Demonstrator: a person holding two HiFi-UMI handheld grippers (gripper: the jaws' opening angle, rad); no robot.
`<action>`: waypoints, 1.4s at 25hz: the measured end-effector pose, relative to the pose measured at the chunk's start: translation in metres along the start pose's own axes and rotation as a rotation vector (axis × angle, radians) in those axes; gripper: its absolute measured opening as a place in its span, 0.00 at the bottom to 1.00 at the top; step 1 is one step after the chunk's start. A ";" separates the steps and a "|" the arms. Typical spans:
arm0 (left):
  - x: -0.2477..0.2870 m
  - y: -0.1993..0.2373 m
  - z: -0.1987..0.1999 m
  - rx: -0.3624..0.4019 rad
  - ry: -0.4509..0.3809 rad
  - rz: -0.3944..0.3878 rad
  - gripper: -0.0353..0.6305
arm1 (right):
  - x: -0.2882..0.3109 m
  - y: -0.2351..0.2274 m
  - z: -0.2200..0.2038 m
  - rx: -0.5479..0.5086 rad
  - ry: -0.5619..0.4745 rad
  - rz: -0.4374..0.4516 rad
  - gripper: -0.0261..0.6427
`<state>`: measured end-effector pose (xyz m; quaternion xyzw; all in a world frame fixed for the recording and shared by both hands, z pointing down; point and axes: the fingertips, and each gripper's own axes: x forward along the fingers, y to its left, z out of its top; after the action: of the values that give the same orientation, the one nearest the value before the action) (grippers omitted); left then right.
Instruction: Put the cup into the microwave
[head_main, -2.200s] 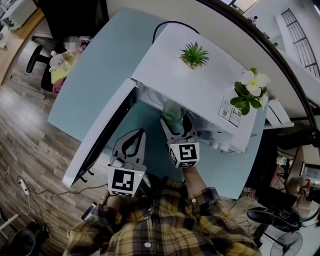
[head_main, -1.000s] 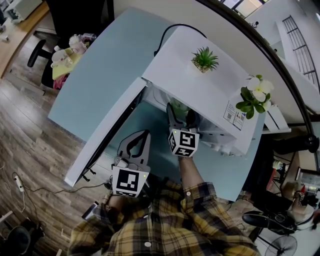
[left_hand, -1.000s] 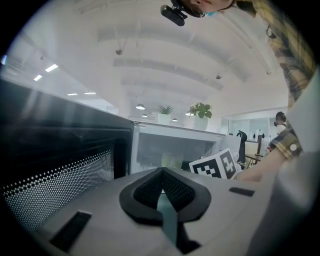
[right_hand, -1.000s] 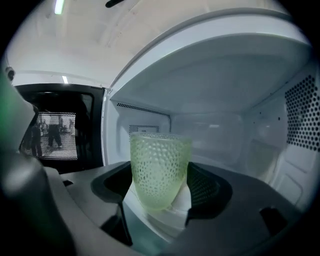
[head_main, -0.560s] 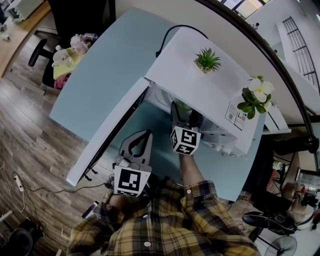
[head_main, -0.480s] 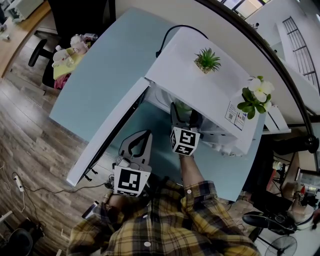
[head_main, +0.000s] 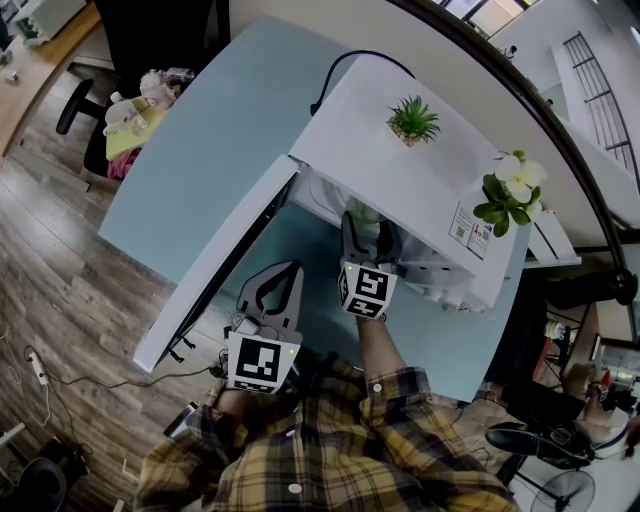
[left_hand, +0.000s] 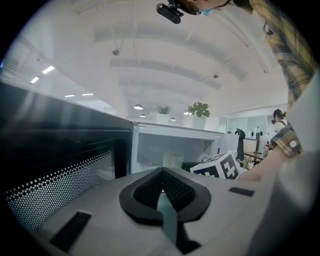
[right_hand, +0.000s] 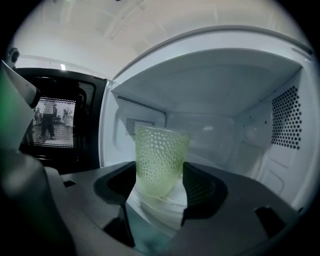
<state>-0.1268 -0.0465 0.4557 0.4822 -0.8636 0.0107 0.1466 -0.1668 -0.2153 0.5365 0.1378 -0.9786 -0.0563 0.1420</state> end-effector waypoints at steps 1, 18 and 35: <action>-0.001 0.000 0.000 0.001 0.001 0.001 0.04 | -0.001 0.000 0.000 0.002 0.000 -0.002 0.48; -0.007 -0.002 -0.002 0.011 0.000 0.005 0.04 | -0.014 -0.008 -0.004 -0.004 0.012 -0.048 0.24; -0.011 0.004 0.027 0.055 -0.052 0.037 0.04 | -0.061 -0.013 0.039 0.009 -0.090 0.044 0.24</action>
<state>-0.1309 -0.0394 0.4272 0.4701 -0.8753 0.0247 0.1105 -0.1185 -0.2072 0.4818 0.1142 -0.9871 -0.0548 0.0984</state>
